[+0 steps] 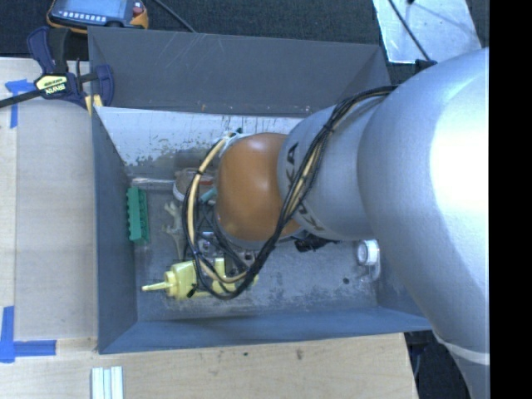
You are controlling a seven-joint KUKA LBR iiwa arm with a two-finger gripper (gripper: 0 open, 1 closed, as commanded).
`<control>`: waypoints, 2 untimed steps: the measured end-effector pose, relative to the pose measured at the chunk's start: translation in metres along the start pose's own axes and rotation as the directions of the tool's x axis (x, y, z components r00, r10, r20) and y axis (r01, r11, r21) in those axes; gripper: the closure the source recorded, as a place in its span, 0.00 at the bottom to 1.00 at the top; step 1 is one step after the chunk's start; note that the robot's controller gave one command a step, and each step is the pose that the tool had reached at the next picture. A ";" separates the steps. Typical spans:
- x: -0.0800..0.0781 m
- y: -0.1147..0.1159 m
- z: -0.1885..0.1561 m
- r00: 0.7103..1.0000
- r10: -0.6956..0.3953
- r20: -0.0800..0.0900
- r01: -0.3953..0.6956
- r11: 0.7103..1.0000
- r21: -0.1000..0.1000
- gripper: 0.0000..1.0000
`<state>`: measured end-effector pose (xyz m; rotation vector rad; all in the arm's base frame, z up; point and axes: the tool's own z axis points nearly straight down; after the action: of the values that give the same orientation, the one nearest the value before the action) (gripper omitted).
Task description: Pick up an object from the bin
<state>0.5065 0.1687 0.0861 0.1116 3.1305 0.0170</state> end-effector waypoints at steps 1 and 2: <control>-0.007 -0.047 0.000 1.000 0.002 0.005 -0.002 1.000 0.001 1.00; -0.025 -0.011 0.003 1.000 -0.025 -0.005 0.025 0.999 0.020 1.00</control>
Offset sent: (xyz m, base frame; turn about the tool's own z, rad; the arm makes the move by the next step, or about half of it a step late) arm 0.0273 0.0151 -0.0131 -0.0431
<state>0.5303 0.1564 0.0833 0.0721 3.1374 -0.0138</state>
